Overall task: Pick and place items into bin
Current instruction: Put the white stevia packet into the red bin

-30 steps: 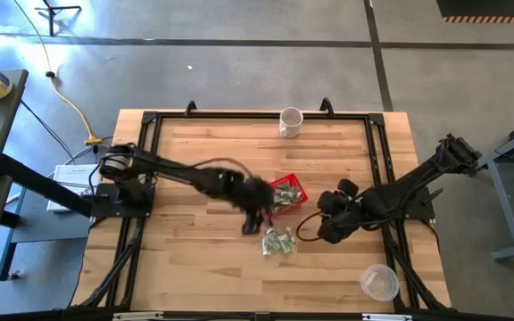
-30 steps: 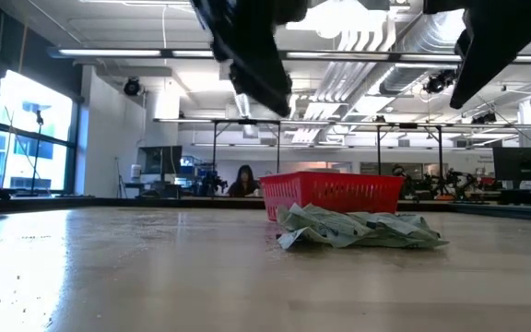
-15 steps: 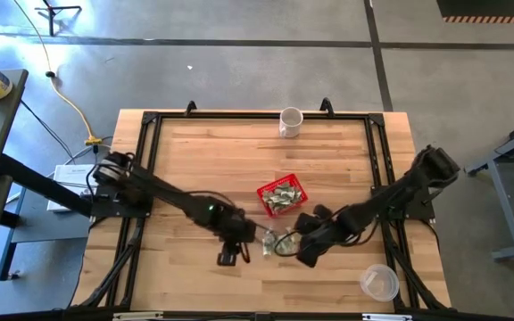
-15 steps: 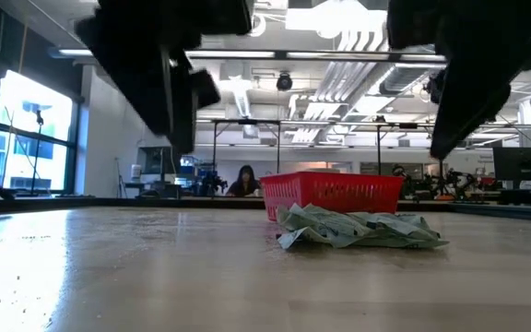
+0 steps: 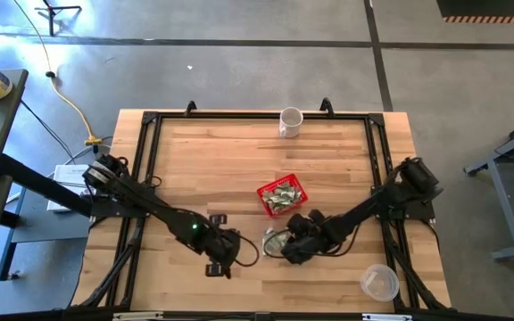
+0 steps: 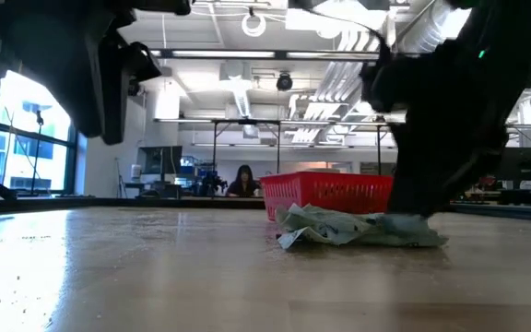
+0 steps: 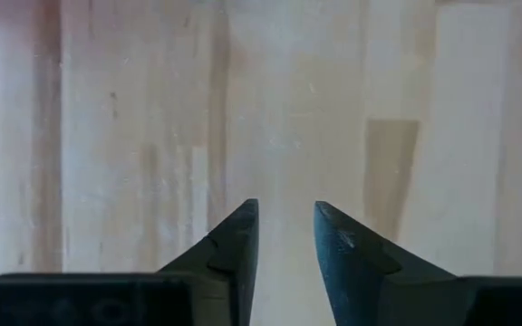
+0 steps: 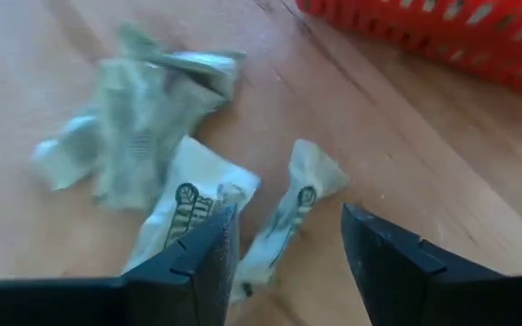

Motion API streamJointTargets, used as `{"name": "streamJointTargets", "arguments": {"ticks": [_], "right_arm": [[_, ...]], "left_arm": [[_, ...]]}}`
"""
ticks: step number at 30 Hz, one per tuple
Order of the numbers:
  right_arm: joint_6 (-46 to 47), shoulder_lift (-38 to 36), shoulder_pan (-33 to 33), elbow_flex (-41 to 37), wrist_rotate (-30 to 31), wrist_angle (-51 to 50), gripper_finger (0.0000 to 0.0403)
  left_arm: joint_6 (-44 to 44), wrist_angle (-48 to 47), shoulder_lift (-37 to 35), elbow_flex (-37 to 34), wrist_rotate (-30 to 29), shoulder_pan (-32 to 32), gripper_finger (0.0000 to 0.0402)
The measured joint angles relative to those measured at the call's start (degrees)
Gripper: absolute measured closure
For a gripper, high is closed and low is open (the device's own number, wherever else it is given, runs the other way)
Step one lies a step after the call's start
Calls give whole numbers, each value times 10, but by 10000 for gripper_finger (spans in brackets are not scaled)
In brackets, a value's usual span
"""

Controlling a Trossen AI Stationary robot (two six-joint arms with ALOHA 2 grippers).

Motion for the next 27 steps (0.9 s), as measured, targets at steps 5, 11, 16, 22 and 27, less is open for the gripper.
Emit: {"name": "streamJointTargets", "arguments": {"ticks": [5,11,16,22,27], "right_arm": [[1,26,-21,3,-39,15,249],[0,0,-24,1,-71,-22,369],[12,-53,-37,-1,-81,-51,387],[-48,-164,-70,15,29,-63,390],[-181,-185,-160,16,3,-45,347]], "left_arm": [[-3,-20,-5,-1,-11,-3,264],[-4,-32,-9,0,-22,-4,264],[-2,-32,-9,0,-36,-3,264],[-2,-25,-9,0,-43,1,264],[5,-5,-9,0,-48,13,264]]}}
